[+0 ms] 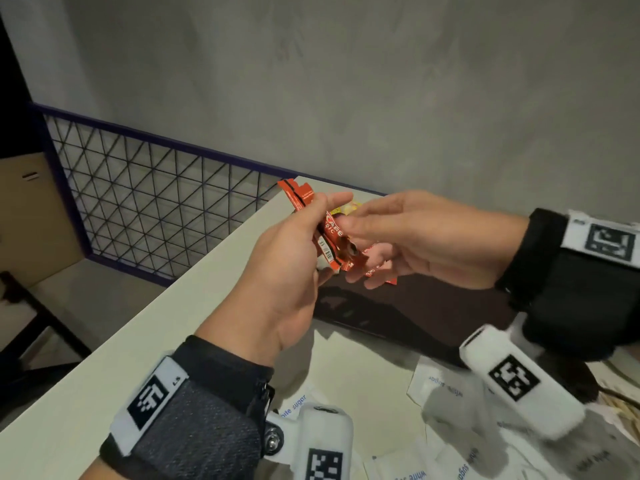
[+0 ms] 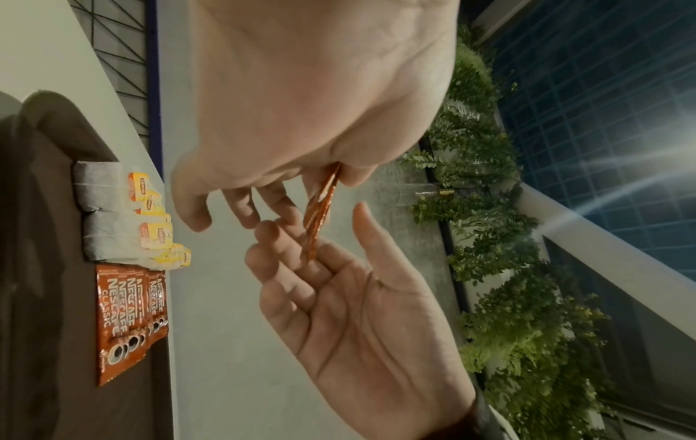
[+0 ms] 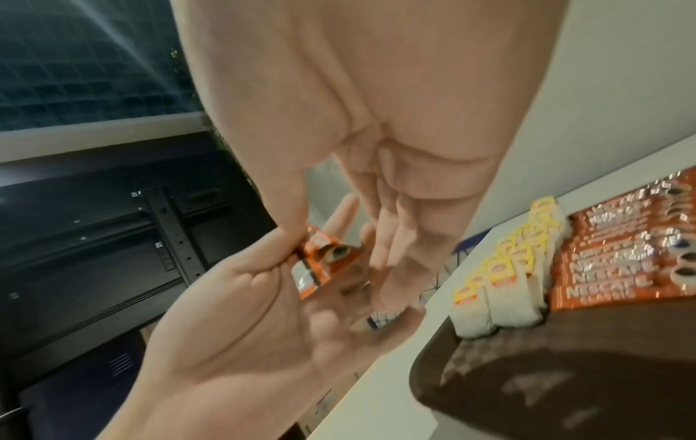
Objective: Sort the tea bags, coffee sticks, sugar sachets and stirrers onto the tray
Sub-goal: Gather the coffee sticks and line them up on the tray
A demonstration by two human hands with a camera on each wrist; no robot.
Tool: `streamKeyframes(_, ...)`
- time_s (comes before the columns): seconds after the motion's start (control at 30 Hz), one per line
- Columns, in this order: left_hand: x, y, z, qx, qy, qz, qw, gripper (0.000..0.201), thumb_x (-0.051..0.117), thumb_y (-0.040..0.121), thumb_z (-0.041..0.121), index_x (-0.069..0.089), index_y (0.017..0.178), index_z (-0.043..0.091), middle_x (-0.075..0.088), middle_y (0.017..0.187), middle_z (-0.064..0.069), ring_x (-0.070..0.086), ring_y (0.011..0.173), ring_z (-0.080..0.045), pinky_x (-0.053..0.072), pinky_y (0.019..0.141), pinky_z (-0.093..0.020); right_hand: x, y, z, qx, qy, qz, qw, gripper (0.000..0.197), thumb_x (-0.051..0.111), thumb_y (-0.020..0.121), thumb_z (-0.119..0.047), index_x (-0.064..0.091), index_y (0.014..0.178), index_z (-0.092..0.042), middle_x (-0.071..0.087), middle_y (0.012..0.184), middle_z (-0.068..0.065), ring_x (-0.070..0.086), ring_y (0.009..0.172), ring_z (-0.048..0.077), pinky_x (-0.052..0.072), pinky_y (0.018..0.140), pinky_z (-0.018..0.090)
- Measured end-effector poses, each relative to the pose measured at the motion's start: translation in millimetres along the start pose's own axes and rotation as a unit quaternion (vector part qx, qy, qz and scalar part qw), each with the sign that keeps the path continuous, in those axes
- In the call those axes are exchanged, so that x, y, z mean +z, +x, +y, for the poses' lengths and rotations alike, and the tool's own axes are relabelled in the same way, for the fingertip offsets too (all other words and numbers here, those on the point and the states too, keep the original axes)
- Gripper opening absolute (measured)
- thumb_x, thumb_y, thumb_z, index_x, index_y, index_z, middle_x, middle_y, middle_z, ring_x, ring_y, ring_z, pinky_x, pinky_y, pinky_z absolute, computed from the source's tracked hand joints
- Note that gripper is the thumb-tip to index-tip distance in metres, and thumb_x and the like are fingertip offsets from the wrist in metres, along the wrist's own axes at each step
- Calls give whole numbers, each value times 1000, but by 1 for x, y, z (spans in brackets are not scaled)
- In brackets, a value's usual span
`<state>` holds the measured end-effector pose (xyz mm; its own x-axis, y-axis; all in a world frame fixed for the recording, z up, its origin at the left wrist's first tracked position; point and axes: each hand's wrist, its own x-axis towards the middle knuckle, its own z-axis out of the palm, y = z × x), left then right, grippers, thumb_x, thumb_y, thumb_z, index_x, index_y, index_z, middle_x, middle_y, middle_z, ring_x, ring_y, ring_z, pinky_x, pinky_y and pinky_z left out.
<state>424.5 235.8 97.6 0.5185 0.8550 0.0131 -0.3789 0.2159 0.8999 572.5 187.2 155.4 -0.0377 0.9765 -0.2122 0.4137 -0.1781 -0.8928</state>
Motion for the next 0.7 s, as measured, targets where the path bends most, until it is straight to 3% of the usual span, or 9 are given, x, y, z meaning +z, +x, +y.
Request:
streamKeyframes(0.1,1,-4,4,17,4,-15,1000,35,49,104,44,75,122,29,78,102,1,73,89,-17,51,96,-42,9,-6,6,-11,85,17,996,35,69,93,-18,63,125,-6,75,110,20,71,89,29,62,83,34)
streamKeyframes(0.2,3,-5,1,33,31,-32,998,37,46,106,45,72,126,29,79,111,-1,76,98,-14,54,103,-46,11,-11,9,-20,154,41,987,37,70,91,-5,62,126,-3,74,102,20,69,80,24,61,71,29)
streamKeyframes(0.33,5,-3,-5,50,70,-21,996,38,43,109,46,70,122,22,79,110,-2,76,103,-19,56,102,-51,9,-20,9,-25,121,108,986,35,74,87,-6,64,120,-1,76,95,20,70,73,22,60,63,28)
streamKeyframes(0.43,7,-1,-8,51,86,-15,995,42,43,108,47,70,114,16,80,103,-7,77,95,-23,59,97,-50,5,-25,8,-37,124,175,976,25,73,88,-6,66,111,-1,76,93,21,71,70,23,61,64,30)
streamKeyframes(0.5,7,0,-11,47,102,-17,994,44,42,108,49,71,111,15,80,97,-5,76,87,-19,61,87,-45,1,-25,7,-47,149,201,967,15,71,90,-4,69,105,-4,76,90,17,72,72,22,60,66,30)
streamKeyframes(0.57,7,0,-12,37,105,-27,993,47,41,108,50,70,103,14,77,86,-2,70,74,-16,57,74,-39,1,-23,8,-50,175,221,958,13,70,91,-5,71,104,-6,76,90,16,71,74,21,58,66,30)
streamKeyframes(0.63,8,0,-12,22,89,-36,995,47,43,106,54,63,91,15,59,66,1,54,59,-15,47,61,-35,3,-21,9,-52,197,244,948,10,66,93,-6,71,102,-6,74,88,14,68,71,20,56,62,29)
streamKeyframes(0.7,8,0,-9,-3,39,-57,998,53,46,102,63,67,100,14,41,61,3,36,53,-12,34,53,-30,5,-19,9,-51,241,263,933,11,60,94,-8,69,100,-6,72,85,11,65,67,17,54,59,26)
